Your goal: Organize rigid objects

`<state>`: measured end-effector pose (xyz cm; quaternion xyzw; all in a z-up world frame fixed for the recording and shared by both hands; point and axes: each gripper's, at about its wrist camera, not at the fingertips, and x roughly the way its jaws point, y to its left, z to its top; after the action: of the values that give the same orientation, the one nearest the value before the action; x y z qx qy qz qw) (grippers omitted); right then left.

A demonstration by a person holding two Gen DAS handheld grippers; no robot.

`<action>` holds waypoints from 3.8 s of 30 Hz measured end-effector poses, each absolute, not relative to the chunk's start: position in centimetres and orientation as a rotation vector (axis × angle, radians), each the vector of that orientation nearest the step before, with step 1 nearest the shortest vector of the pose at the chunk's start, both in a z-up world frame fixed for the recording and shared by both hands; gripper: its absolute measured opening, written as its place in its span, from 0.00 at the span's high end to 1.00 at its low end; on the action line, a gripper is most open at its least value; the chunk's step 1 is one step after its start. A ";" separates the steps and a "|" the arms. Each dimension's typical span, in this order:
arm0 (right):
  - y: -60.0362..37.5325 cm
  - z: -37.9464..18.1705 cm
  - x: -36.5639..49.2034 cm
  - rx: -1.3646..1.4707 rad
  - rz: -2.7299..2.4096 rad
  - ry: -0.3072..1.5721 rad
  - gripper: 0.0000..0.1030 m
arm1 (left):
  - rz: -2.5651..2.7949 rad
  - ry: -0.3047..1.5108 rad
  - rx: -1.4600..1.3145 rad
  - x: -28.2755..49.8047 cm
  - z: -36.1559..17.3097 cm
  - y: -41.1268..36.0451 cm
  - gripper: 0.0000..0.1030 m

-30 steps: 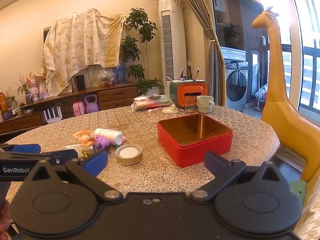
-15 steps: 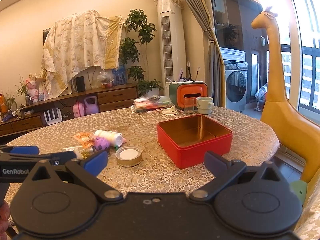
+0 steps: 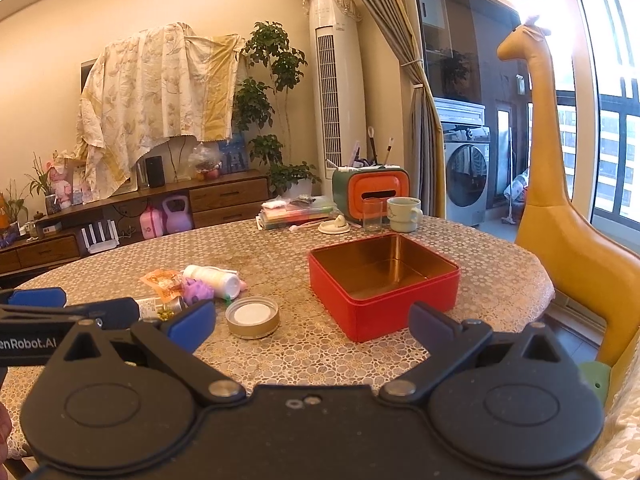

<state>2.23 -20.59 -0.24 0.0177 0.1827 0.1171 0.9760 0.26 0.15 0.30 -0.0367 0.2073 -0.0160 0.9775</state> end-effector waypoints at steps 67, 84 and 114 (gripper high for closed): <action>-10.6 -7.5 20.0 -0.246 0.509 0.598 0.21 | 0.120 0.720 -0.213 22.4 -6.8 12.7 0.17; -9.3 -9.5 22.0 -0.257 0.507 0.653 0.28 | 0.046 0.751 -0.333 23.7 -7.3 13.8 0.72; -11.8 -5.2 21.0 -0.127 0.491 0.644 0.27 | 0.117 0.597 -0.256 21.0 -1.0 13.5 0.79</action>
<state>20.97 -11.82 -5.15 -0.0617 0.3130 0.2385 0.9172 21.04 13.54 -0.99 -0.1255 0.2933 0.0576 0.9460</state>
